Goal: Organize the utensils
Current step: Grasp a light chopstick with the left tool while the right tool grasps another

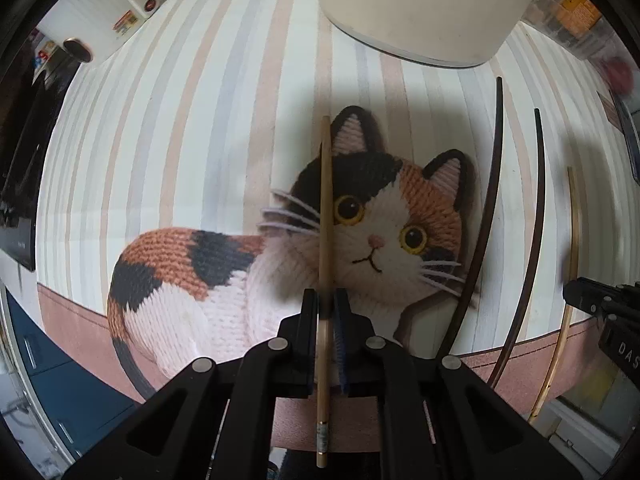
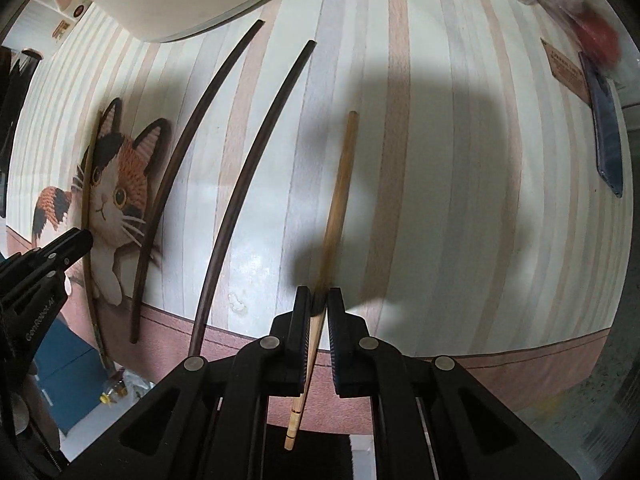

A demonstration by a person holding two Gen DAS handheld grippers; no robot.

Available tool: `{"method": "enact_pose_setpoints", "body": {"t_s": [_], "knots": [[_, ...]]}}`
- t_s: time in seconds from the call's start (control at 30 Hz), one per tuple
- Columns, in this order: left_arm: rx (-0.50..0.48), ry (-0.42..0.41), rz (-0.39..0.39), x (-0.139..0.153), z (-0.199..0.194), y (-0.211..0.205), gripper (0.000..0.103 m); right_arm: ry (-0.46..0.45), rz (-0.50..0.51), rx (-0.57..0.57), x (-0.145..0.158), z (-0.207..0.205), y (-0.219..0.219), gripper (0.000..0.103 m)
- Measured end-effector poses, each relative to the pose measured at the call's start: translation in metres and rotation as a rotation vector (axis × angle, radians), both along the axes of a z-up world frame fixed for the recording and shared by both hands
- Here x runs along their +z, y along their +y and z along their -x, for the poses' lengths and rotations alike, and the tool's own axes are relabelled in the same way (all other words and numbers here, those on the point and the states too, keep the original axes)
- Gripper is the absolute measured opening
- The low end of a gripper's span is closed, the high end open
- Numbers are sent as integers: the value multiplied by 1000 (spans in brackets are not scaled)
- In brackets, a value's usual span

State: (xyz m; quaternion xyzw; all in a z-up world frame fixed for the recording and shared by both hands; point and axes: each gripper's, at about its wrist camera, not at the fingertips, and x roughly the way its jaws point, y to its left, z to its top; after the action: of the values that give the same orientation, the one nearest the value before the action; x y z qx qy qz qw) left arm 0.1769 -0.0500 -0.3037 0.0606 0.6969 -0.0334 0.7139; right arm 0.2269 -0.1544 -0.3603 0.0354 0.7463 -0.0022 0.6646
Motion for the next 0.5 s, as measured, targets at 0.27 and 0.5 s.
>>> {"method": "enact_pose_setpoints", "body": {"t_s": [0.27,0.5], "knots": [[-3,-7,16,-4,-8,4,5,9,4,-32,-8,-7,-7,9],[-5,-21,40,-1,3,18,5,-2,35,-43,5,-15,22,9]]}}
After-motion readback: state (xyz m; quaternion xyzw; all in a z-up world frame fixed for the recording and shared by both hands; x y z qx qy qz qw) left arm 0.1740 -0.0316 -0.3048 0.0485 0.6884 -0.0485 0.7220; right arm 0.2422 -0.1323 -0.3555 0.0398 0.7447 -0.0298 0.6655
